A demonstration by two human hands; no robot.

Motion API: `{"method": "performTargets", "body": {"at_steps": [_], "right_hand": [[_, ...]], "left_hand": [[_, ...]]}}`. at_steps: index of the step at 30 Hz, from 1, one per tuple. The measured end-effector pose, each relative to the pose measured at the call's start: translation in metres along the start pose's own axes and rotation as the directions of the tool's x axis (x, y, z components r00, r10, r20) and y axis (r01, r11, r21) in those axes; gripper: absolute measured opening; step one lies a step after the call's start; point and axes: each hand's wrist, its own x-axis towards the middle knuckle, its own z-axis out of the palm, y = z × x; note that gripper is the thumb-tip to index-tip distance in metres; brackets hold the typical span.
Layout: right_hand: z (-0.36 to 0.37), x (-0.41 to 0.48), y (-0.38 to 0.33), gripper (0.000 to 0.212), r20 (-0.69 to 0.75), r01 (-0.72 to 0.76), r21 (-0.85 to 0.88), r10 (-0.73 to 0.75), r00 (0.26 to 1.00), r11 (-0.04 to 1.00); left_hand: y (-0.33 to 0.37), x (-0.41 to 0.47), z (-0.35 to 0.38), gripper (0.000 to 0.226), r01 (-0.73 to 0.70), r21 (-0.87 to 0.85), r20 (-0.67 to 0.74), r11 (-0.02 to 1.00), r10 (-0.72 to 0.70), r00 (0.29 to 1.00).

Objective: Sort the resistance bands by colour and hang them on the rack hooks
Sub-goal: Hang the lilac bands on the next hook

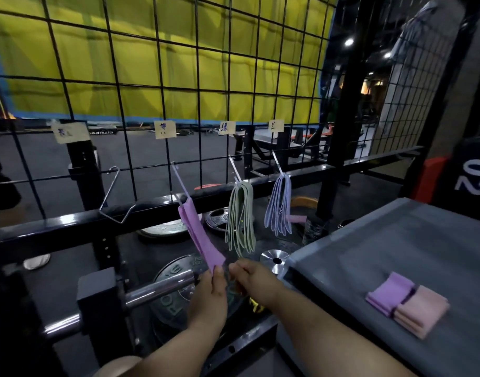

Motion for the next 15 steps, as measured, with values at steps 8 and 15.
{"method": "performTargets", "body": {"at_steps": [8, 15], "right_hand": [[-0.038, -0.01, 0.033, 0.036, -0.125, -0.096, -0.212, 0.07, 0.99, 0.973], [-0.1, -0.031, 0.079, 0.033, -0.349, -0.324, -0.285, 0.218, 0.912, 0.902]], "left_hand": [[0.001, -0.002, 0.045, 0.038, -0.044, 0.129, 0.187, 0.991, 0.019, 0.982], [0.04, -0.007, 0.127, 0.044, -0.212, 0.288, 0.455, 0.934, 0.061, 0.889]]}}
